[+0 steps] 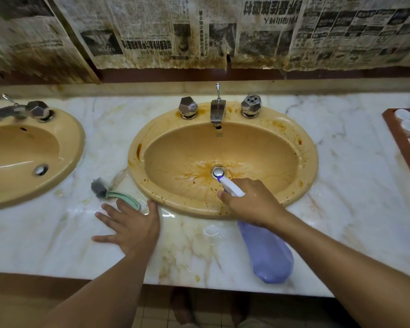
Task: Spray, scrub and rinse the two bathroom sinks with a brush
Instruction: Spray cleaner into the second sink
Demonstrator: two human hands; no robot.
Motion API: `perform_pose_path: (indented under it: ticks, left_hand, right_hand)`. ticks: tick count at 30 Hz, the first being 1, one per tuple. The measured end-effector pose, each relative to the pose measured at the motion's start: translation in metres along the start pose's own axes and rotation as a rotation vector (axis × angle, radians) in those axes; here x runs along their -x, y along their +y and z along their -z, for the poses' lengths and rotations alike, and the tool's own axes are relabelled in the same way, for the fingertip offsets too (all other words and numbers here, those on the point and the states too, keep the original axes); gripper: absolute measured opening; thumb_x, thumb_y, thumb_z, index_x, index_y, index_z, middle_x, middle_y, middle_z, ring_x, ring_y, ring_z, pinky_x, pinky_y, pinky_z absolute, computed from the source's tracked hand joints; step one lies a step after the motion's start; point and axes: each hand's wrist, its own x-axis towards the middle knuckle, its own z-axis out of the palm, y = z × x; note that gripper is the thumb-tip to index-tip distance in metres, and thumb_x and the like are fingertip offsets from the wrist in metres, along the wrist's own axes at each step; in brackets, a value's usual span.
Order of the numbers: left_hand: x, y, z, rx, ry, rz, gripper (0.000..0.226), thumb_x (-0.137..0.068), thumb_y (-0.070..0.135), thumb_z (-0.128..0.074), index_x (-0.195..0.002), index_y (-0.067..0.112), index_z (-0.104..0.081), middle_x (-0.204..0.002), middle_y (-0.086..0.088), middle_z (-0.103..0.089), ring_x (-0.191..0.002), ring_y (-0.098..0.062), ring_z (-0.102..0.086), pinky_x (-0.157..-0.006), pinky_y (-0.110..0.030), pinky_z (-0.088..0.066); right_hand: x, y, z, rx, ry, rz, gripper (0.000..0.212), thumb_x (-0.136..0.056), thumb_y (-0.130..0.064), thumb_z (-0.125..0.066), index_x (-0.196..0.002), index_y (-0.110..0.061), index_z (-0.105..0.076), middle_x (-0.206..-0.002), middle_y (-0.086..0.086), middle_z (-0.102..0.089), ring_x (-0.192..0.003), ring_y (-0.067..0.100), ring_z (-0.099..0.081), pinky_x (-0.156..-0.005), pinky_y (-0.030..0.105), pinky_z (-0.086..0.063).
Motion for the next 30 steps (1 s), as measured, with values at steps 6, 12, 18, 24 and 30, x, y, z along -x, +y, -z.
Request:
perform_pose_path:
  ticks: [6, 12, 18, 24, 30]
  left_hand:
    - [0.003, 0.001, 0.004, 0.033, -0.043, 0.001, 0.09, -0.093, 0.07, -0.034, -0.157, 0.008, -0.023, -0.17, -0.02, -0.007, -0.157, -0.037, 0.005, -0.113, -0.078, 0.004]
    - [0.005, 0.0, 0.01, 0.042, -0.087, -0.02, 0.093, -0.092, 0.073, -0.031, -0.158, 0.008, -0.023, -0.17, -0.019, -0.006, -0.157, -0.038, 0.005, -0.113, -0.078, 0.003]
    - [-0.001, -0.011, 0.011, 0.28, -0.057, -0.025, 0.097, -0.09, 0.067, -0.052, -0.158, 0.007, -0.016, -0.17, -0.018, -0.001, -0.157, -0.033, 0.01, -0.116, -0.072, 0.01]
    - [0.043, -0.015, 0.034, 0.77, 0.038, -0.7, 0.064, -0.085, 0.04, -0.078, -0.136, 0.018, -0.048, -0.144, -0.005, -0.039, -0.138, -0.019, -0.04, -0.117, -0.034, -0.034]
    - [0.093, 0.043, 0.061, 0.625, -1.118, -0.945, 0.081, -0.077, 0.036, -0.087, -0.148, 0.029, -0.049, -0.136, 0.013, -0.063, -0.124, -0.002, -0.06, -0.108, -0.034, -0.05]
  right_hand:
    - [0.03, 0.008, -0.03, -0.22, 0.302, -0.103, 0.043, -0.098, -0.038, -0.056, -0.061, -0.019, -0.044, -0.057, 0.0, -0.053, -0.063, 0.025, -0.059, -0.061, 0.037, -0.046]
    - [0.041, 0.003, -0.044, -0.25, 0.371, -0.3, 0.043, -0.095, -0.042, -0.051, -0.062, -0.014, -0.049, -0.06, 0.004, -0.063, -0.07, 0.029, -0.067, -0.074, 0.038, -0.056]
    - [0.043, -0.011, -0.039, -0.445, 0.427, -0.254, 0.037, -0.091, -0.046, -0.056, -0.088, -0.012, -0.07, -0.068, 0.007, -0.07, -0.072, 0.033, -0.07, -0.077, 0.047, -0.059]
    - [0.039, -0.017, -0.031, -0.588, 0.442, -0.252, 0.011, -0.096, -0.028, -0.063, -0.088, -0.024, -0.07, -0.076, 0.011, -0.074, -0.062, 0.036, -0.072, -0.069, 0.048, -0.062]
    - [0.032, -0.023, -0.028, -0.571, 0.455, -0.265, 0.021, -0.093, -0.021, -0.059, -0.078, -0.013, -0.072, -0.067, 0.007, -0.073, -0.056, 0.025, -0.072, -0.069, 0.04, -0.059]
